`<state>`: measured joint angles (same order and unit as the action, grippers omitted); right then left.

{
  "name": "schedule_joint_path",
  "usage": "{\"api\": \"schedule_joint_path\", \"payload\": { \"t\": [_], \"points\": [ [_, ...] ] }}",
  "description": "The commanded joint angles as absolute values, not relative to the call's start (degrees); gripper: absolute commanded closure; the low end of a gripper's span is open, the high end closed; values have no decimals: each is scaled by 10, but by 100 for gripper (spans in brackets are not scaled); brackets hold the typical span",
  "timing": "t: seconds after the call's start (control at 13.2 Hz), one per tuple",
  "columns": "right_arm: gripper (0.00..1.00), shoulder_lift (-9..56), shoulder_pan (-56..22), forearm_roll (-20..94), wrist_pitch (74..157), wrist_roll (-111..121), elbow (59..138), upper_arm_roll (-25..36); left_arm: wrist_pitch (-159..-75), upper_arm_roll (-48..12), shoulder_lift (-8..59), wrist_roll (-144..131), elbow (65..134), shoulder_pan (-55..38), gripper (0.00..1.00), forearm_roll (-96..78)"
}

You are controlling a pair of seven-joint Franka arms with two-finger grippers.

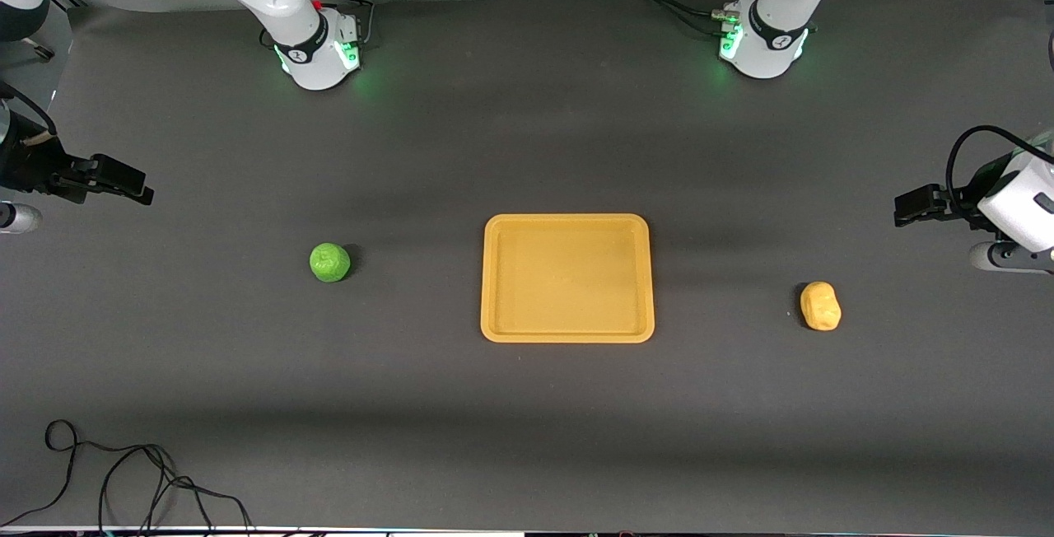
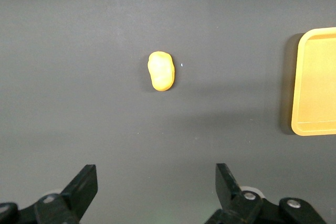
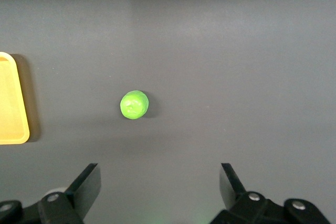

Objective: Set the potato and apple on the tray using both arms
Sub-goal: 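Reach the left gripper down to the yellow potato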

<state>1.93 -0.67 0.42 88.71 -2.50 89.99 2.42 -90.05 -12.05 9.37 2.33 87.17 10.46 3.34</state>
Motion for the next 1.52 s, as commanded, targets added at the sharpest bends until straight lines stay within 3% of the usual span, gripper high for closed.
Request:
{"api": "schedule_joint_path", "payload": {
  "t": [0.0,0.3,0.61,0.76,1.29,1.36,1.44],
  "points": [
    [0,13,-5,-2,889,-12,903,24,-901,-118,97,32,871,101,0,34],
    [0,15,-5,-3,889,-12,899,24,-929,-118,105,32,888,104,0,42],
    [0,15,-5,-3,889,-12,901,25,-1126,-115,124,32,1021,124,0,42],
    [0,14,-5,-3,889,-10,902,25,-1200,-114,174,31,1051,127,0,52],
    [0,10,-5,-6,897,16,910,25,-1308,-114,338,31,1046,125,1,56],
    [0,10,-6,-11,898,16,910,25,-1319,-114,350,31,1047,125,2,56],
    [0,10,-7,-13,901,17,910,25,-1318,-114,353,31,1047,124,10,58]
  ]
}}
